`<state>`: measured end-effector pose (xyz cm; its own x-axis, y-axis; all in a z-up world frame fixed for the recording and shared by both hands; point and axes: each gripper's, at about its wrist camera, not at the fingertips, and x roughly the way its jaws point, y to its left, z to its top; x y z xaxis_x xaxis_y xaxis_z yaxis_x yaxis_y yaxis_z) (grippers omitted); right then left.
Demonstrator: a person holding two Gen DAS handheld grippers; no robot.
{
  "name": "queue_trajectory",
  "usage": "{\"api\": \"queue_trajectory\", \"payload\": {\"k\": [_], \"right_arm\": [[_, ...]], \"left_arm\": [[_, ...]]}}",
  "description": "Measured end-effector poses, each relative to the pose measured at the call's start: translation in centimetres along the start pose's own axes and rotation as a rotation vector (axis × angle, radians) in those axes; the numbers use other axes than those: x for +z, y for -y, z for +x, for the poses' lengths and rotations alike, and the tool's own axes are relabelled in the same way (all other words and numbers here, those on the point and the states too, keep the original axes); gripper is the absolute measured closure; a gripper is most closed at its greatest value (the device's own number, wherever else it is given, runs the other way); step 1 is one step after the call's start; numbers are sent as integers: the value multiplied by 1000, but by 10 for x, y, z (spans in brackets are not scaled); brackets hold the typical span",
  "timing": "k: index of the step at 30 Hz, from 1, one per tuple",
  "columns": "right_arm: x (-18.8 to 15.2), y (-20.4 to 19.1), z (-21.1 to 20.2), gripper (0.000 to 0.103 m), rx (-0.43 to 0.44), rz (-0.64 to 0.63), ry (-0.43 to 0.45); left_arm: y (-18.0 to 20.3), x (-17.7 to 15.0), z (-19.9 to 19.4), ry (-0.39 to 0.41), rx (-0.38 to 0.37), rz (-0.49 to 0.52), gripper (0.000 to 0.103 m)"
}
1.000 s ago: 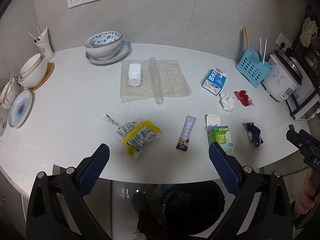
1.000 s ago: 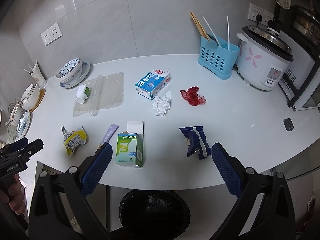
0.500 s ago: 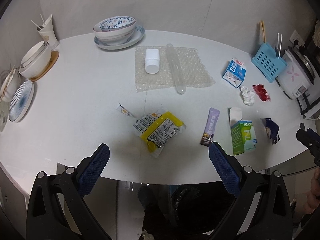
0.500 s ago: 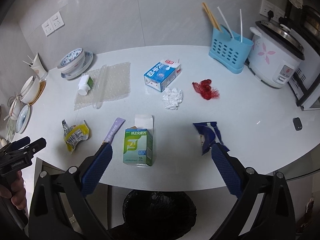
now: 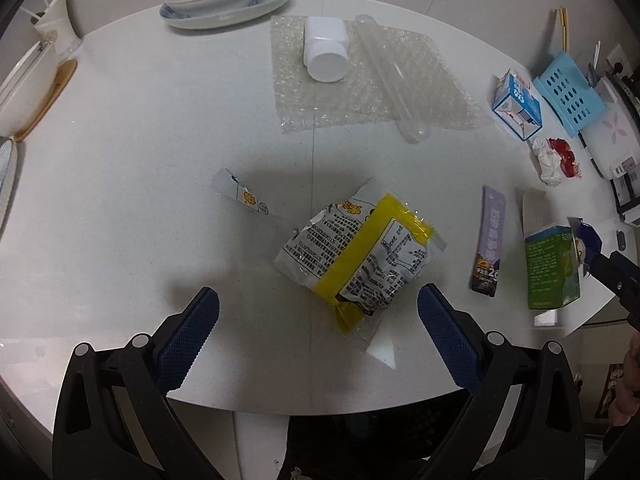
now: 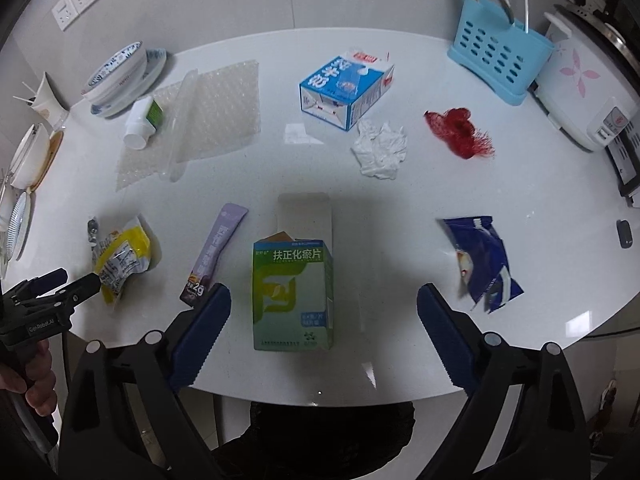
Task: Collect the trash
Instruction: 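Grasp the green medicine box with the right tool while the left tool grasps the yellow-silver wrapper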
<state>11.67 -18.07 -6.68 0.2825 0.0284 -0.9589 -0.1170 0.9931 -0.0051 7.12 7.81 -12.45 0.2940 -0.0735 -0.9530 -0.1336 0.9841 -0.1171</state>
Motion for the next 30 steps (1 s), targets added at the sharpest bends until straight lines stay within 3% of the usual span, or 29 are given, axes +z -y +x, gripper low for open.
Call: {"api": "queue_trajectory", "payload": {"k": [11,20,22,26,30], "right_arm": [[13,-6,38,25,-15,62,-93],[14,-8,59,42,-18,100,-161],[13,-9,63,54,-13,106,-176],[12,-9,65,55,-10,122,-174],[11,-5,61,56,-16,139,-162]], "left_arm": [[1,17,28,-79,-10,46,10],[9,22,29,-150,-36,58,47],[13,23,30,-154,-42,63,56],[16,24,30,-168,-69,67,77],[23,21,26,-160,-76,85,88]]}}
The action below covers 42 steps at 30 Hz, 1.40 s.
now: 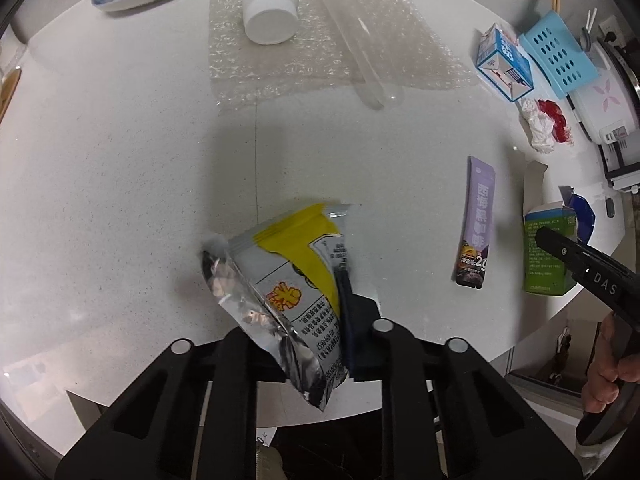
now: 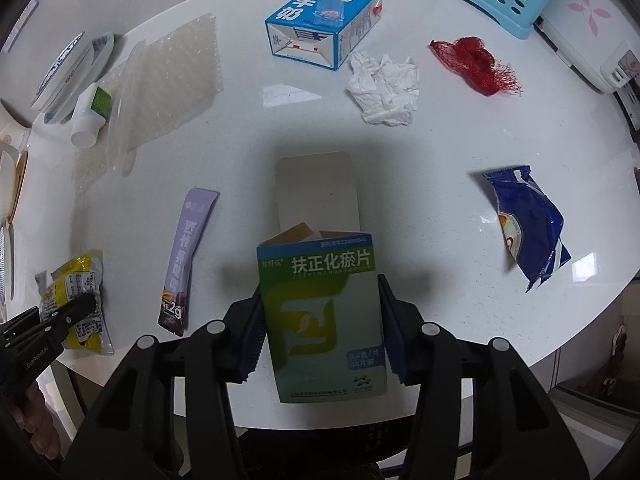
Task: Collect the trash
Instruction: 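Grasp the green medicine box with the right tool while the left tool grasps the yellow-silver wrapper, then carry the green box and yellow-silver wrapper down over the black trash bin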
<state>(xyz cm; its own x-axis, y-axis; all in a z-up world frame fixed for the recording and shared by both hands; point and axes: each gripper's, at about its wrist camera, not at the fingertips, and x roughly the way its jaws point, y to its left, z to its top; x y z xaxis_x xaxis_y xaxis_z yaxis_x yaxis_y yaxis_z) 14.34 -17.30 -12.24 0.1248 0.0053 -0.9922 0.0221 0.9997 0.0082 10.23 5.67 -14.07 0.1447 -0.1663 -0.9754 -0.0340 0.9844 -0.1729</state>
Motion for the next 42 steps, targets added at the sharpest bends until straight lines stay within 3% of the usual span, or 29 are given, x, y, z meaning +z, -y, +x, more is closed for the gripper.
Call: {"api": "queue_trajectory", "payload": {"k": [16,42], "right_arm": [[-17,12,-54,55,18,-21,108],[-77,56,-127,55,115,-151,246]], "left_arm": [[22,-15,-41,105,9,30,89],[91,-91,-100,244,27,-37,90]]}}
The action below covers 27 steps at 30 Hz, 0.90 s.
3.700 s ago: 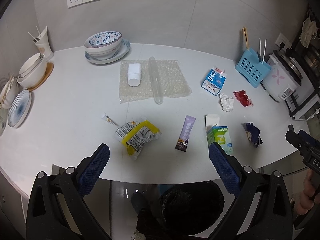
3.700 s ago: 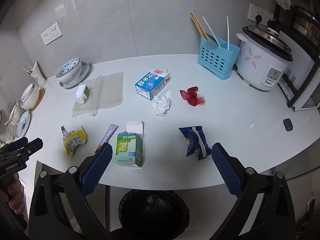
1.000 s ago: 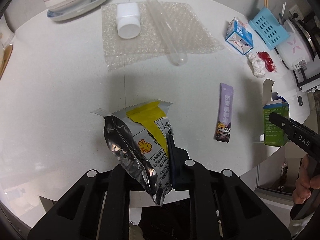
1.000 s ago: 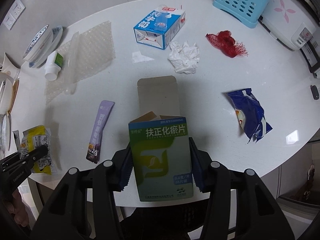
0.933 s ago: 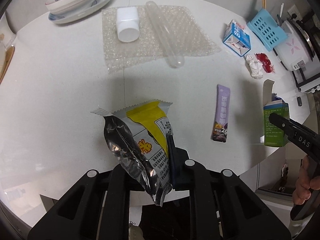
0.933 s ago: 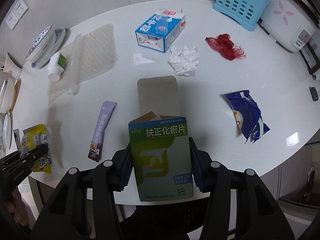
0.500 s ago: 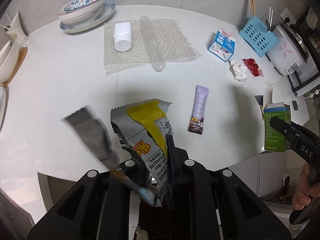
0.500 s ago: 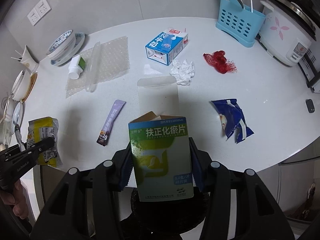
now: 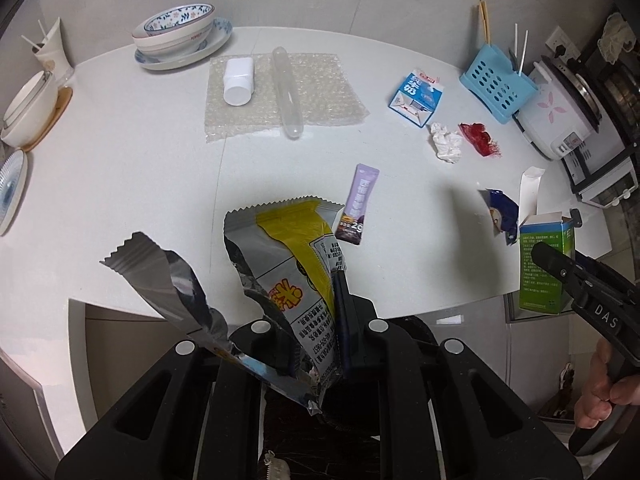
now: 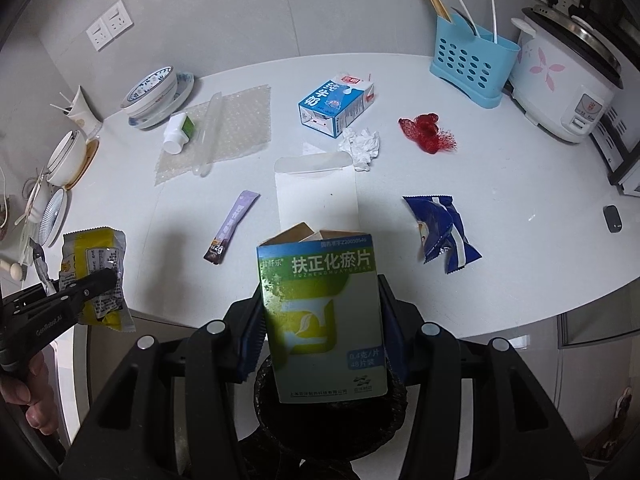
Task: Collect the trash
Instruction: 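Carry the green box and yellow-silver wrapper down over the black trash bin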
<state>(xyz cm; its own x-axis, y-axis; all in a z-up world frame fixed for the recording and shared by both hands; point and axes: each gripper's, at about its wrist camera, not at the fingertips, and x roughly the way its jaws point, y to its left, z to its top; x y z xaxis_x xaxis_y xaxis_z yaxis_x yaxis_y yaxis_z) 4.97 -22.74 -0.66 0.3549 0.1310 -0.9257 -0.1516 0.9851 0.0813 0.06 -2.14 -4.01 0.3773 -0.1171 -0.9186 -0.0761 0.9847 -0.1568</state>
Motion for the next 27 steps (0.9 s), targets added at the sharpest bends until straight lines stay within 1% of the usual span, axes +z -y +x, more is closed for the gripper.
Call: {"api": "queue_trajectory", "payload": {"k": [6,13,27], "right_arm": [[-16,5,-12,55,12,-13,7],[-36,11,-22,55,18,-23,8],[-86,26,-18,55,14,-20,-34]], "left_arm": [[12,-17,-9,11,-9,-7,90],[22,-41,-12,6,-20,-11,90],[36,-98,1,-29,-37,-16,90]]}}
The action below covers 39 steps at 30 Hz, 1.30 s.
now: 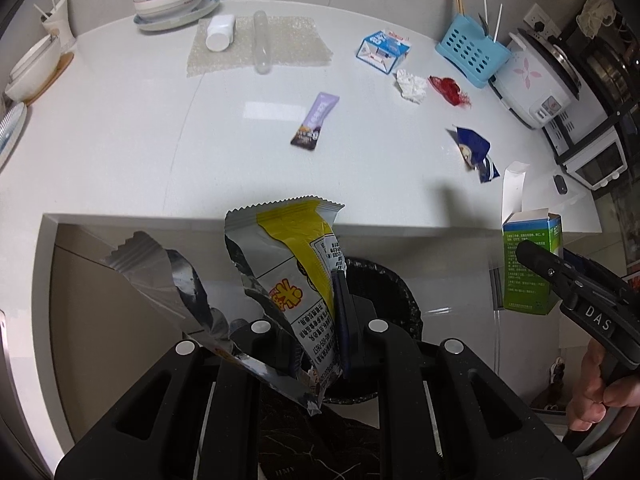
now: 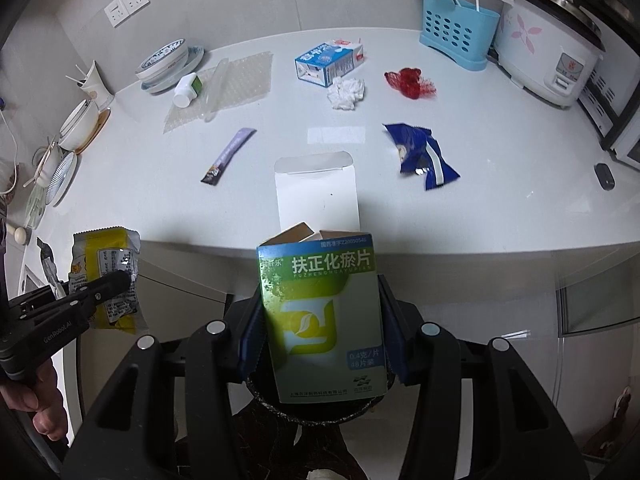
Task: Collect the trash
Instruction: 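Carry the green box and yellow-silver wrapper down over the black trash bin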
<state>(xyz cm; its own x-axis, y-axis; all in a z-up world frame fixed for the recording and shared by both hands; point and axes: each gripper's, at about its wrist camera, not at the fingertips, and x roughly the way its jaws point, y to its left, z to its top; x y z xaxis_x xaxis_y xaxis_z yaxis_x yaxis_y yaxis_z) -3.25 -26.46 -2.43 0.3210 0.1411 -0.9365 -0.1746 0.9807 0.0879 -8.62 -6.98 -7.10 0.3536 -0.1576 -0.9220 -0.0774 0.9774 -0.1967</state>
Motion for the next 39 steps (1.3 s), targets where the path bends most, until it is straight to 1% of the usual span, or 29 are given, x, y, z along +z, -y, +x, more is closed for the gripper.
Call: {"api": "queue_trajectory", "payload": {"k": [10,18,22,29,39], "right_arm": [[-38,11,12,55,-12,6,-39],[-67,19,31,56,-19,18,-80],[-76,22,40,55,-22,25,-89],[-91,29,60,56,-35,26,-114],[-101,36,79,55,-43,29,-124]], "left_arm": [[7,-38,24,-32,-5,14,90],[11,-57,44,-56,-6,23,90],[14,-65,56,-65,1,40,90],[20,-77,78,-78,-11,56,90],[31,-85,105,-84,-13,77,90]]}}
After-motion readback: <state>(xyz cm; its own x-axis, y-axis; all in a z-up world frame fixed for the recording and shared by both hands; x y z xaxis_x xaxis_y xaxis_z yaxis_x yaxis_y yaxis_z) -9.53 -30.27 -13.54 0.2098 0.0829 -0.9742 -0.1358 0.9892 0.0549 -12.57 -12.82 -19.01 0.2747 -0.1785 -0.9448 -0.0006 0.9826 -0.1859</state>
